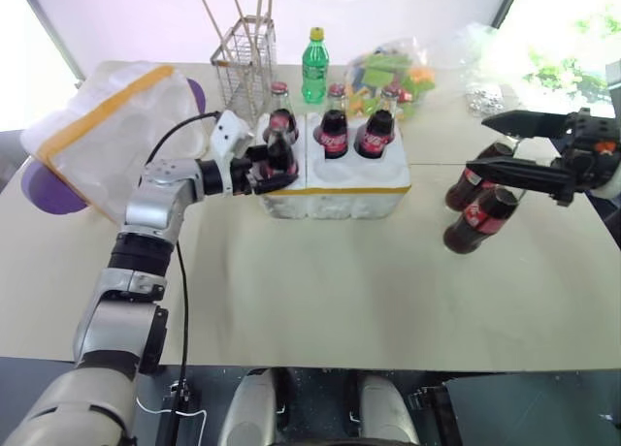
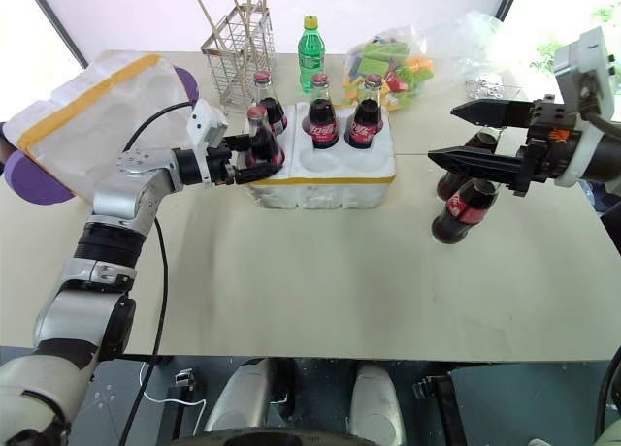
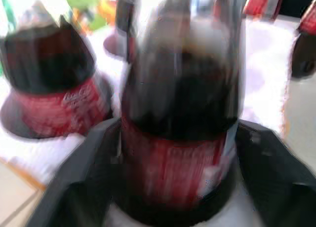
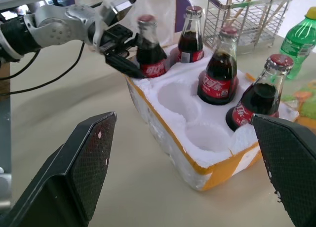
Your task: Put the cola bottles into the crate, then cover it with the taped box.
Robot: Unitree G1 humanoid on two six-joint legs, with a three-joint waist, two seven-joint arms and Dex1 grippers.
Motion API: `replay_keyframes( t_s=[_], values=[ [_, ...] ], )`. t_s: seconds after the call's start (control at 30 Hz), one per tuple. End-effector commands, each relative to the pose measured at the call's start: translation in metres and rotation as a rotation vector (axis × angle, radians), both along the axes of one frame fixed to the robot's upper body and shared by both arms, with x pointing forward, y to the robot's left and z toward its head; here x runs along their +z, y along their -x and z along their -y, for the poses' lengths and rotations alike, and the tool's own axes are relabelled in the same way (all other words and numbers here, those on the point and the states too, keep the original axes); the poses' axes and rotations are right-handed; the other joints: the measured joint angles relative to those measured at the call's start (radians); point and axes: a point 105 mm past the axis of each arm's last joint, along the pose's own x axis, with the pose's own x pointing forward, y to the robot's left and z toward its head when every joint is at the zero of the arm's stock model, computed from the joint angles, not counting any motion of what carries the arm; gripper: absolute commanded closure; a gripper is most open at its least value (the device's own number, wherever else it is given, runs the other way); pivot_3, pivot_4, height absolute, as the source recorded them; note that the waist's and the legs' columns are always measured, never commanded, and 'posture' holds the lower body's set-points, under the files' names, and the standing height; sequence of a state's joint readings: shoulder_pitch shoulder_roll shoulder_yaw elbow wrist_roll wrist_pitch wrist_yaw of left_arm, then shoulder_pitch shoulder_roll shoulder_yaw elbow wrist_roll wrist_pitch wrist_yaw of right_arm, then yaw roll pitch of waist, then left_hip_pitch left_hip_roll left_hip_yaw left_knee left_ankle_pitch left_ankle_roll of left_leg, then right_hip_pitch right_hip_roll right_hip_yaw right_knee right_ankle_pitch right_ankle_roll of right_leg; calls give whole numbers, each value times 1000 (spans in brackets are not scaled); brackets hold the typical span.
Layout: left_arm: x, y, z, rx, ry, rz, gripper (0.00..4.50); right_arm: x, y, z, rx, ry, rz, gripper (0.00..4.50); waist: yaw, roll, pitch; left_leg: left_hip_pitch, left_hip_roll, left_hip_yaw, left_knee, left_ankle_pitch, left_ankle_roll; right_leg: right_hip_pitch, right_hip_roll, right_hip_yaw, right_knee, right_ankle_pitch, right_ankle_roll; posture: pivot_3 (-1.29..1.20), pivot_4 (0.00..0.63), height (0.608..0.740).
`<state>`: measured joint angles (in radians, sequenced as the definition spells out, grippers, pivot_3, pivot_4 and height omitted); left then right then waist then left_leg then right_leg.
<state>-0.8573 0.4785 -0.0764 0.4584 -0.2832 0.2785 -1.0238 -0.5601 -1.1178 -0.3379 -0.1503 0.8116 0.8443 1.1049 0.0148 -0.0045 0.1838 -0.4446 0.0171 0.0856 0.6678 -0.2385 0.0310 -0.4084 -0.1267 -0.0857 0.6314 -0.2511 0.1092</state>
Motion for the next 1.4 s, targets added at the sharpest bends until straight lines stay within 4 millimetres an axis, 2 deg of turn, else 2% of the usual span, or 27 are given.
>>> replay_keyframes(
  t_s=[0.03,0.13,0.27,0.37,0.47,0.53,0.6,0.73,0.9,1.03,1.13,1.23,1.4],
  values=[
    [11,4,-7,7,1,42,28,12,4,-3,17,0,57,0,-2,0,0,0,0,0,0,0,0,0,0,0,0,0,0,0,150,736],
    [21,7,-16,24,29,60,28,14,3,-4,16,0,71,0,-4,0,0,0,0,0,0,0,0,0,0,0,0,0,0,0,150,736],
    [56,18,-32,41,142,87,28,24,5,1,-13,-10,116,0,-4,0,0,0,0,0,0,0,0,0,0,0,0,0,0,0,150,736],
    [92,45,-47,-26,255,60,28,30,18,10,-29,-13,114,0,-3,0,0,0,0,0,0,0,0,0,0,0,0,0,0,0,150,736],
    [106,83,-55,-143,243,35,28,22,35,22,-54,18,84,0,-2,0,0,0,0,-1,0,2,-3,0,0,0,0,0,0,0,150,736],
    [103,110,-56,-231,163,33,28,9,48,32,-76,63,64,0,-1,0,0,1,0,0,-1,2,-4,3,0,0,-1,0,0,0,150,736],
    [90,126,-53,-289,79,-6,28,-1,57,42,-127,64,45,0,0,0,0,3,0,0,0,2,-4,5,0,0,-1,0,1,0,150,736],
    [76,131,-43,-325,44,-37,28,-15,68,50,-192,28,11,0,1,0,0,4,0,-1,0,2,2,5,0,0,-1,0,-1,0,150,736],
    [56,123,-20,-349,32,-45,28,-72,71,74,-433,58,-68,0,4,-2,-3,4,0,-3,-1,4,2,6,0,0,-2,-1,-6,0,150,736],
    [48,113,-7,-333,47,-31,28,-104,58,69,-548,-103,-36,0,-5,-2,-3,3,0,-2,-1,4,3,4,1,1,-1,1,-3,0,150,736],
    [49,106,-5,-300,78,-31,28,-129,44,67,-658,-171,-16,0,-5,0,-3,3,2,-3,-1,4,2,4,3,1,-1,1,-2,0,150,736],
    [52,106,-6,-294,87,-30,28,-138,33,71,-732,-214,2,0,-3,2,-3,3,1,-3,-2,5,2,3,3,1,0,1,-2,0,150,736],
    [56,109,-5,-301,97,-27,28,-144,20,72,-759,-246,22,0,-1,2,-3,3,1,-3,-1,5,2,3,4,2,0,1,-2,0,150,736]
  ],
)
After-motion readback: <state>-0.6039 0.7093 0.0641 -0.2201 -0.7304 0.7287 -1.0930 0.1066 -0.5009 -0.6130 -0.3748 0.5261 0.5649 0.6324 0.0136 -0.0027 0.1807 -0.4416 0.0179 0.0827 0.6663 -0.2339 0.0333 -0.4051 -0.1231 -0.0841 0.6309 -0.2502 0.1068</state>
